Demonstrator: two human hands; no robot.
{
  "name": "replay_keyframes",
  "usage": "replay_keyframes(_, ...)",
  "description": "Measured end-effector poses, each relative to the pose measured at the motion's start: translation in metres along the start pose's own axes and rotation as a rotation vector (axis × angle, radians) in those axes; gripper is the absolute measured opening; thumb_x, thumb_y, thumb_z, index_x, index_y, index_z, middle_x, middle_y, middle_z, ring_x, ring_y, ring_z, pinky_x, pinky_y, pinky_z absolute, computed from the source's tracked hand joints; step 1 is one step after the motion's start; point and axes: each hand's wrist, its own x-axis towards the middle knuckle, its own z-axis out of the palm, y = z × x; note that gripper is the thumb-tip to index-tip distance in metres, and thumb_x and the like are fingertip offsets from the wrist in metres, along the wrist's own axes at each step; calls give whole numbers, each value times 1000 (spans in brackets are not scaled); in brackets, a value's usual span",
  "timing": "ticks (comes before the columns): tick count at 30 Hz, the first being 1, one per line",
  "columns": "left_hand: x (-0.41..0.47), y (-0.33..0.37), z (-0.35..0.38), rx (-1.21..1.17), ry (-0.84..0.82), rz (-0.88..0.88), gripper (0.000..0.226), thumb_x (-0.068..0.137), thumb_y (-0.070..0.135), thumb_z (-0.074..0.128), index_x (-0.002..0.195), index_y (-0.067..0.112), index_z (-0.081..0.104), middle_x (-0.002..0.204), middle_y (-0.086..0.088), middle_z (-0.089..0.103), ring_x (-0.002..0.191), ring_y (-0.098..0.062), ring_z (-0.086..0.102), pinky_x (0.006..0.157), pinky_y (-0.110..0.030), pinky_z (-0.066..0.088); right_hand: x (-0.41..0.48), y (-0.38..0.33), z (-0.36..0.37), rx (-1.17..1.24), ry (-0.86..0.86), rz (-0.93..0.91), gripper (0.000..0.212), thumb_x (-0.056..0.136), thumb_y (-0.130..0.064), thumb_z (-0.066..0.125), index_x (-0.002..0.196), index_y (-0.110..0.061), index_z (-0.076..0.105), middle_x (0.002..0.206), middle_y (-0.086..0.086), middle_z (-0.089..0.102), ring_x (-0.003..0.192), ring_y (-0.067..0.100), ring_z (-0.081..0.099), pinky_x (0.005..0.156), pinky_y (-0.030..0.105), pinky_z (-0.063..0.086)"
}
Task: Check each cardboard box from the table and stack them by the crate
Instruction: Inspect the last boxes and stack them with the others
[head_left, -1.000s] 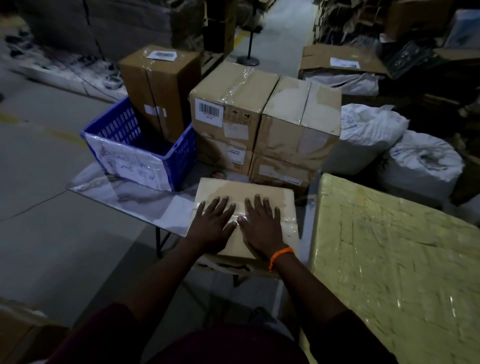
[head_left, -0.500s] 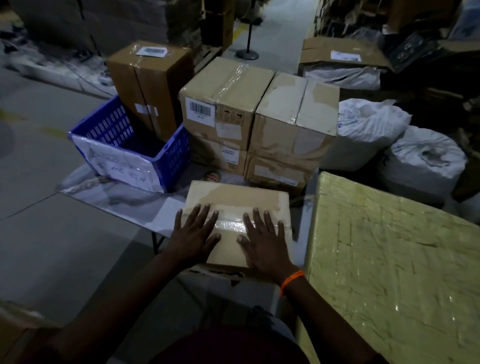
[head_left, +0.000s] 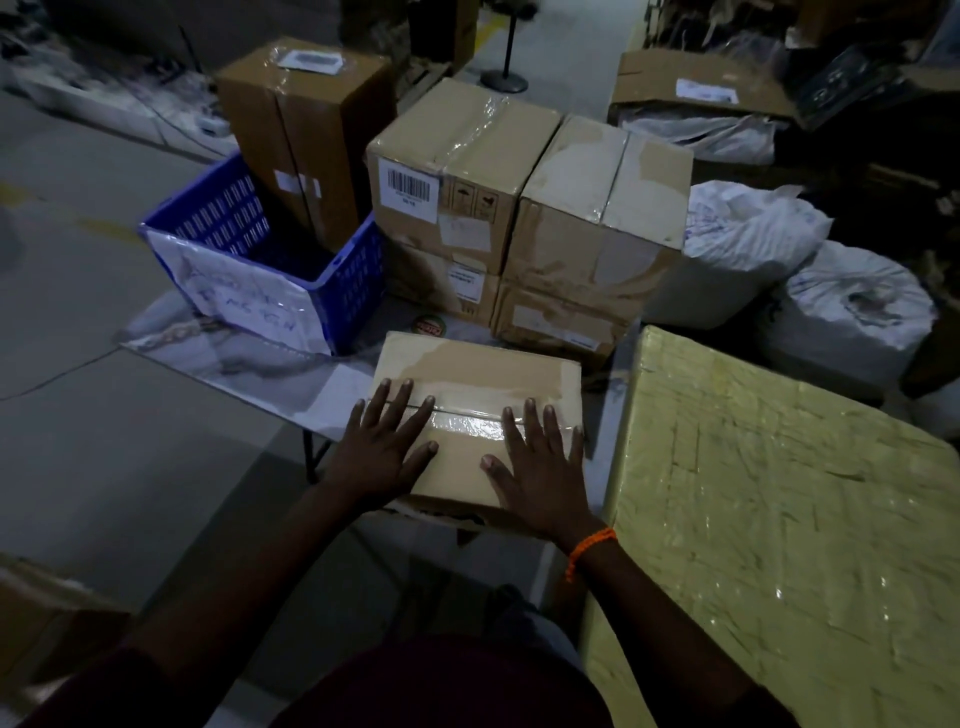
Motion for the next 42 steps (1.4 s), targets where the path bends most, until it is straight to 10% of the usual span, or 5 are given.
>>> replay_keyframes(6,-17,10,-12,-424,55,-266,112,87,73,59,162,26,-9,167,-5,-25,155,-28,-13,123,-47,5,-2,-5,-18,405,56,411,112,85,-86,40,165,-21,-3,172,14,-7,158,31,1,121,53,18)
replay_keyframes(10,3,11,-37,-804,55,-533,132,70,52,89,162,11,3,164,-15,27,148,-34,32,116,-47,33,15,10,-45,780,143,529,115,80,-48,84,162,-5,15,161,18,37,145,36,41,114,44,41)
replay_keyframes(22,16,15,-62,-910,376,-399,88,71,15,91,139,12,35,133,-7,53,118,-23,55,96,-43,54,10,22,-92,1008,446,470,75,85,-23,84,146,-9,42,109,-23,54,116,18,57,103,41,49)
replay_keyframes(27,-4,15,-54,-1065,295,-394,91,70,68,77,134,22,31,138,-10,50,119,-23,59,94,-37,57,-7,18,-69,1093,409,480,55,89,-17,79,131,-16,45,114,-8,58,109,17,60,87,30,51)
replay_keyframes(42,-45,16,-28,-1064,238,-331,112,68,83,65,150,19,24,128,25,46,113,12,51,104,-43,51,-52,18,-19,1120,377,483,62,88,-12,80,135,-13,40,131,3,60,119,21,63,85,14,51)
